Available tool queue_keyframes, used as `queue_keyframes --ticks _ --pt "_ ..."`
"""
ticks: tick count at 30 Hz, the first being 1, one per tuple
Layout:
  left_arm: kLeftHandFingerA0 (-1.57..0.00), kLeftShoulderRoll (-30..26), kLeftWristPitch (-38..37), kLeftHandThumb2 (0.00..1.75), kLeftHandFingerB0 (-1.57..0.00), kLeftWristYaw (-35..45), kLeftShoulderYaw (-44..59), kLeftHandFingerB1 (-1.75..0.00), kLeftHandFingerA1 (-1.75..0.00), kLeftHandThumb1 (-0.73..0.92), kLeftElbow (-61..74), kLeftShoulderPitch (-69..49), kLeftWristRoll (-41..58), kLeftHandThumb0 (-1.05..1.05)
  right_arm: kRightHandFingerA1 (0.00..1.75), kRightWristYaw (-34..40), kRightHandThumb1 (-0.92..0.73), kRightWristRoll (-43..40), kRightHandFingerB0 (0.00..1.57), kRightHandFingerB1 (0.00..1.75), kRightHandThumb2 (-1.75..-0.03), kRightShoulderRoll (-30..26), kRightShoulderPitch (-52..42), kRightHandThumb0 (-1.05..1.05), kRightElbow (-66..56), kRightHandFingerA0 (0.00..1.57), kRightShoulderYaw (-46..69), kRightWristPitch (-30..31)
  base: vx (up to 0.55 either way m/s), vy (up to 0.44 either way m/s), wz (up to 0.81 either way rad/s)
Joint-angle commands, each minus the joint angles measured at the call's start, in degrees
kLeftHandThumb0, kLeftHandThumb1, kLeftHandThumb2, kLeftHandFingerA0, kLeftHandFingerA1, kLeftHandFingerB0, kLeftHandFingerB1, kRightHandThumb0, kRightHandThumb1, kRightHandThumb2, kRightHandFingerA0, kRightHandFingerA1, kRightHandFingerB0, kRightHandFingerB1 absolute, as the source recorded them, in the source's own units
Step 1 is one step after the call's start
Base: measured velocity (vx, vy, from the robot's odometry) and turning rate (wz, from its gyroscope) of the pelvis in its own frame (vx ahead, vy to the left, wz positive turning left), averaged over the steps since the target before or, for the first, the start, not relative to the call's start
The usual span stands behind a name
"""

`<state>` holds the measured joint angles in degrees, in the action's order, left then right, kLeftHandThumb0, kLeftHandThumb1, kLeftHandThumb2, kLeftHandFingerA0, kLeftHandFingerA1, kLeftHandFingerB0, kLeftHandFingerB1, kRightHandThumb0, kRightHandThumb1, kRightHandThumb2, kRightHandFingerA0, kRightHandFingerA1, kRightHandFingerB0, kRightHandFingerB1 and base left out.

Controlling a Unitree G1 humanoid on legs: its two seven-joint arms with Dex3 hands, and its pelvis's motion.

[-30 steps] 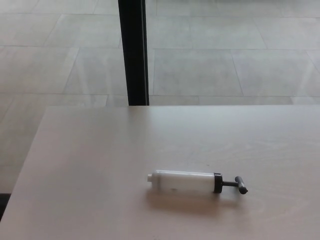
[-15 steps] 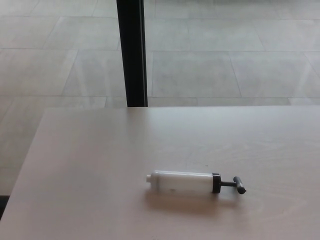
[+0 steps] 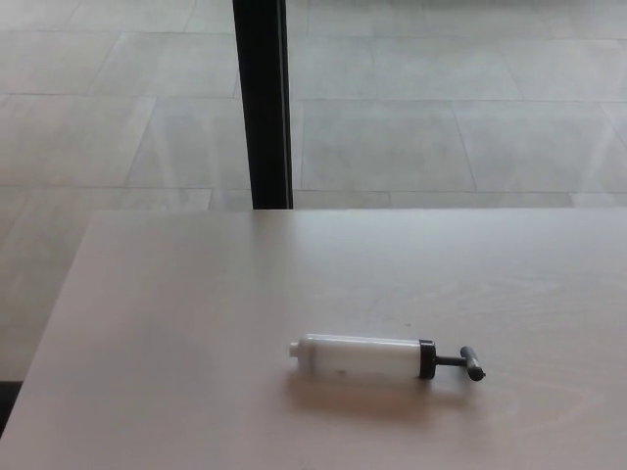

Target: The robot uses its left hand to lift the air pump kept on the middle of the desk and use the right hand to compress the handle

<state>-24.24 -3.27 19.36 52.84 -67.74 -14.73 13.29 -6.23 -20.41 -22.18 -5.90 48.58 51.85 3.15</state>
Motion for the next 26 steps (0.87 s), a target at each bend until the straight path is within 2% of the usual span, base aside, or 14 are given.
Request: queue_keyframes --ticks 1,4,5,6,9,10,14,15,17,18,20,21,24,26 --pt "-0.65 -0.84 -2.09 0.89 -0.47 -3.01 -3.11 -0.57 -0.66 0.53 0.63 -0.67 1.4 -0.62 0.49 -0.18 -0.91 -2.27 0.21 0.31 -0.68 0.51 -0.75 -0.72 -0.86 0.4 -1.03 -1.58 0.0 0.0 0.0" --pt "-0.66 -0.16 -4.87 0.61 -0.52 -3.96 -1.77 -0.48 -0.61 0.67 1.54 -1.42 4.43 -0.53 0.47 -1.05 -0.91 -3.14 0.22 0.31 -0.68 0.65 -1.73 -0.74 -1.0 0.38 -1.34 -1.96 0.0 0.0 0.0" --pt "-0.66 -0.27 -5.26 0.61 -0.52 -4.33 -1.18 -0.46 -0.56 0.69 1.48 -1.65 5.31 -0.54 0.56 -1.26 -0.73 -3.16 0.14 0.44 -1.06 0.54 -1.76 -0.74 -0.38 0.3 -1.56 -2.53 0.0 0.0 0.0" --pt "-0.67 -0.48 -5.58 0.62 -0.52 -4.84 -0.78 -0.46 -0.55 0.7 1.04 -1.66 6.0 -0.54 0.45 -1.34 -0.92 -3.16 0.2 0.31 -0.7 0.52 -1.97 -0.74 -0.45 0.34 -1.96 -2.8 0.0 0.0 0.0" --pt "-0.66 -1.6 -3.56 0.62 -0.48 -3.48 -0.9 -0.43 -0.54 0.71 -0.36 -1.77 6.92 -0.56 0.48 -1.22 -0.92 -3.18 0.2 0.3 -0.68 0.61 -2.64 -0.75 -0.49 0.36 -2.45 -3.54 0.0 0.0 0.0" --pt "-0.54 -1.96 -2.89 0.9 -0.38 -1.72 -1.74 -0.53 -0.62 0.57 -0.74 -1.98 6.72 -0.6 0.49 -1.03 -0.92 -3.12 0.2 0.3 -0.68 0.64 -2.82 -0.75 -0.56 0.36 -2.81 -3.56 0.0 0.0 0.0" --pt "-0.56 -3.39 0.99 0.88 -0.39 0.02 -6.5 -0.52 -0.61 0.54 -1.88 -1.29 4.7 -0.63 0.52 -1.53 -0.92 -1.81 0.18 0.31 -0.7 0.31 -3.5 -0.74 0.42 0.34 -5.45 -4.63 0.0 0.0 0.0" --pt "-0.66 -3.34 1.4 0.59 -0.47 -0.45 -7.12 -0.41 -0.52 0.64 -1.6 -1.17 4.99 -0.6 0.52 -1.44 -0.91 -2.15 0.22 0.32 -0.67 0.26 -3.42 -0.73 0.7 0.34 -5.73 -4.26 0.0 0.0 0.0" --pt "-0.53 -3.44 0.99 0.88 -0.38 1.24 -8.8 -0.52 -0.61 0.55 -1.55 -1.38 5.08 -0.66 0.49 -2.2 -0.91 -2.81 0.21 0.3 -0.68 -0.15 -2.93 -0.75 2.17 0.3 -6.13 -3.84 0.0 0.0 0.0" --pt "-0.52 -3.63 0.76 0.89 -0.37 1.63 -9.31 -0.51 -0.6 0.55 -1.64 -1.57 5.19 -0.66 0.58 -2.62 -0.71 -3.2 0.14 0.44 -1.05 0.15 -3.54 -0.76 1.53 0.26 -6.2 -3.83 0.0 0.0 0.0" --pt "-0.53 -3.98 0.37 0.89 -0.37 2.25 -10.16 -0.51 -0.61 0.55 -1.71 -1.91 5.36 -0.65 0.59 -3.28 -0.71 -3.73 0.14 0.44 -1.06 0.74 -5.03 -0.74 0.16 0.28 -6.3 -3.81 0.0 0.0 0.0" --pt "-0.5 -3.94 0.22 0.92 -0.34 2.38 -10.43 -0.51 -0.61 0.56 -1.37 -2.22 5.48 -0.66 0.55 -3.18 -0.89 -3.53 0.25 0.31 -0.67 0.74 -5.07 -0.74 0.12 0.36 -6.65 -3.96 0.0 0.0 0.0" --pt "-0.53 -4.24 0.02 0.62 -0.4 2.75 -11.7 -0.39 -0.5 0.71 -0.88 -3.01 5.47 -0.66 0.54 -4.81 -0.91 -3.58 0.24 0.31 -0.67 0.52 -5.15 -0.73 0.53 0.31 -7.51 -4.62 0.0 0.0 0.0" --pt "-0.5 -4.04 0.03 0.66 -0.37 2.72 -11.67 -0.41 -0.53 0.63 -0.62 -3.2 5.94 -0.67 0.58 -4.54 -0.72 -3.83 0.18 0.45 -1.04 0.63 -5.36 -0.74 -0.43 0.26 -7.51 -4.14 0.0 0.0 0.0"
